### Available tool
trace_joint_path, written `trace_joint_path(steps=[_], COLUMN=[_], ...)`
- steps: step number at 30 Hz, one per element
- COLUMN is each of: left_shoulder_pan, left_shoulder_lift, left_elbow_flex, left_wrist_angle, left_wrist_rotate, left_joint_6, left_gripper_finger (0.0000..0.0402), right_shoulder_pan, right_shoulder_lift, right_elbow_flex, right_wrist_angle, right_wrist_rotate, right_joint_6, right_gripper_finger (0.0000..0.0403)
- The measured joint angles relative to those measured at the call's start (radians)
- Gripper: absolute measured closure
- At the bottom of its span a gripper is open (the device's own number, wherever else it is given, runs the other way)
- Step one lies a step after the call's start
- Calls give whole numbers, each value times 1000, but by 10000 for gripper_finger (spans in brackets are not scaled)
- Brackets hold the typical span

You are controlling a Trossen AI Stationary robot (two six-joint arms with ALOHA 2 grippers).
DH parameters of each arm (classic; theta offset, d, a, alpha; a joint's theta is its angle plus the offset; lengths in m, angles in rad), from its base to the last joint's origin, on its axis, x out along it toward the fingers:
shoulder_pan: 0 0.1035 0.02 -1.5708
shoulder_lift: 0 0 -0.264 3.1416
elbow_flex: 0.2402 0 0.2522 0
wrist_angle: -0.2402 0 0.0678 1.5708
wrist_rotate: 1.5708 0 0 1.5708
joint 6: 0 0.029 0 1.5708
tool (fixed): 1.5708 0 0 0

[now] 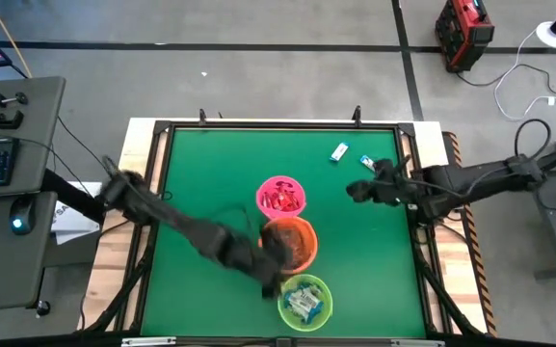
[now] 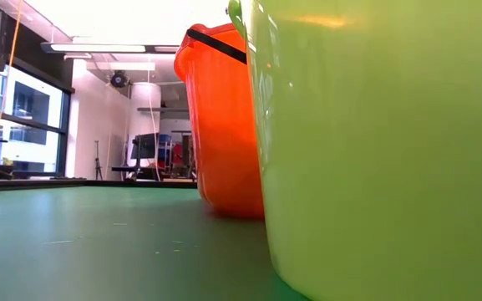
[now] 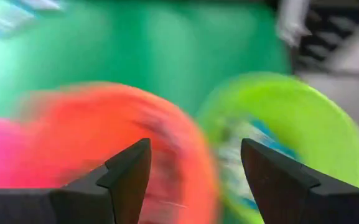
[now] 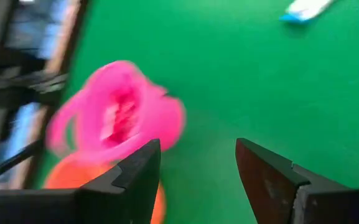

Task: Sort candy by brand, put in halloween buckets
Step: Put the white chocolate into the green bucket

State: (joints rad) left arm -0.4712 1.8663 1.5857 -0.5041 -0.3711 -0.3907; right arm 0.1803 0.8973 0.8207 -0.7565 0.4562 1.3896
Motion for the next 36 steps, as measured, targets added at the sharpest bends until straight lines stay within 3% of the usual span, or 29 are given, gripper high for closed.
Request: trace_joint_path(steps=[5, 13, 17, 22, 25, 28, 36], left_shoulder_pan=[148, 420, 480, 492, 491, 492, 492], left_shoulder_lift=[-255, -530, -587, -590, -586, -584, -589], left_elbow_flex=[-136, -377, -449, -500, -522, -528, -527], left_wrist_angle=[32, 158, 166, 164, 167, 153, 156], left_wrist_rotate=[-127, -98, -84, -82, -83, -83, -83], left_joint_6=[82, 28, -60, -113, -130, -128, -93], left_gripper_finger=[163, 163, 163, 163, 163, 163, 163], right_shoulder_pan=[-260, -800, -959, -1067, -1099, -1106, -1090], right_shoulder_lift=[45, 245, 384, 535, 609, 676, 773], right_elbow_flex=[0, 0, 0, 22, 52, 89, 190], right_wrist_angle=[-86, -69, -30, 15, 54, 80, -28], right_wrist_rotate=[-100, -400, -439, -385, -413, -460, -433], right_joint_6=[-157, -759, -1031, -1168, -1186, -1156, -1044], right_gripper_finger=[203, 203, 203, 203, 203, 203, 203])
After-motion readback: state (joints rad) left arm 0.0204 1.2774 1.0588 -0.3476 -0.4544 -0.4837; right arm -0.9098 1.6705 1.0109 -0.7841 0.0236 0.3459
